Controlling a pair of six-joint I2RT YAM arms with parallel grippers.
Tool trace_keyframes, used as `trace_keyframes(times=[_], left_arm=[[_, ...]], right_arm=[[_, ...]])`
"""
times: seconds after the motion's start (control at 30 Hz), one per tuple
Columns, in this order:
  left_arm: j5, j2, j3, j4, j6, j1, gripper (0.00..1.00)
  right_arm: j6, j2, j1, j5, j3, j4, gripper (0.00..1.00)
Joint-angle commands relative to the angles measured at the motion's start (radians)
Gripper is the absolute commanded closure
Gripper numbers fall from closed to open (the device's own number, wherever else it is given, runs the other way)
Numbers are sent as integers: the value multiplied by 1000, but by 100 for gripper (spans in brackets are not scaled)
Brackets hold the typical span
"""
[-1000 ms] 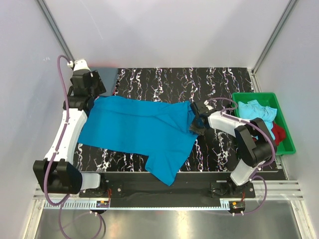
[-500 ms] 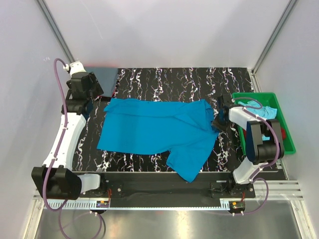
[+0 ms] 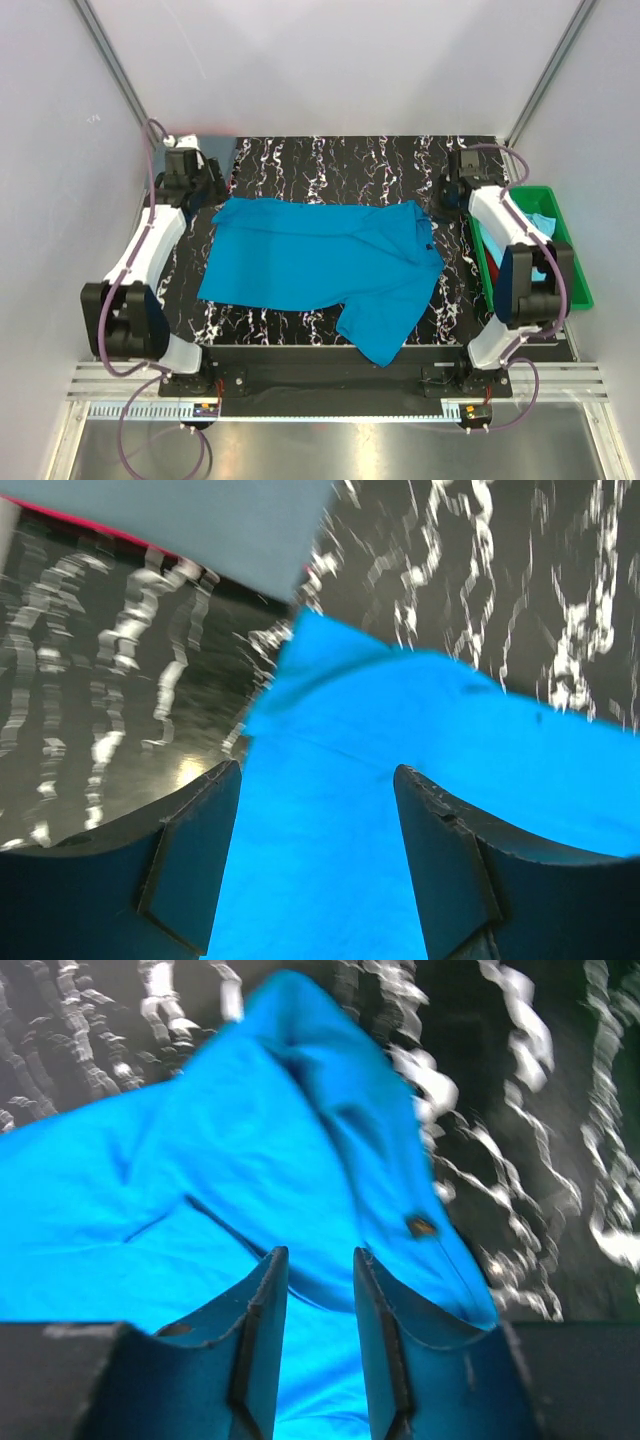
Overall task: Fold and stack the t-shirts
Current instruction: Fold the tshirt
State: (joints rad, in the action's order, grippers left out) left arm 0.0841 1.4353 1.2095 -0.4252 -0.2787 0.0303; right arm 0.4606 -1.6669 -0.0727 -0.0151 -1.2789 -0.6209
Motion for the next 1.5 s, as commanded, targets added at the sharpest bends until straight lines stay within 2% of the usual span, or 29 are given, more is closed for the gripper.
trace_keyframes(times=[0.0, 0.17, 0.33, 0.53, 0.9, 0.97, 1.03, 1.1, 1.2, 1.33, 1.47], left_arm=[[-130, 78, 50, 46, 52, -7, 32], [-155, 204, 154, -1, 72, -65, 32], [-191, 336, 275, -72, 119, -79, 33], [-216, 447, 308, -66, 99, -78, 34], [-152, 573, 314, -32, 104, -67, 34], [-145, 586, 308, -30, 104, -67, 34], [-126, 600, 297, -27, 101, -67, 34], [-112, 616, 288, -30, 101, -63, 34], [-86, 636, 279, -29, 110, -49, 34], [-4, 640, 257, -35, 131, -35, 34], [-9, 659, 259, -43, 138, -35, 34]], right_arm=[[-155, -98, -1, -157, -88, 38, 60], [-246, -263, 1, -213, -227, 20, 54], [-278, -333, 1, -111, -331, 18, 54], [-258, -428, 1, -161, -433, 12, 57], [-232, -482, 4, -151, -461, 15, 60], [-223, -488, 5, -131, -458, 13, 67], [-215, -493, 16, -114, -458, 15, 88], [-194, -488, 28, -85, -447, 38, 100], [-152, -449, 65, -124, -373, 143, 100], [-105, -384, 131, -290, -220, 323, 100], [-63, -393, 149, -393, -181, 398, 97]])
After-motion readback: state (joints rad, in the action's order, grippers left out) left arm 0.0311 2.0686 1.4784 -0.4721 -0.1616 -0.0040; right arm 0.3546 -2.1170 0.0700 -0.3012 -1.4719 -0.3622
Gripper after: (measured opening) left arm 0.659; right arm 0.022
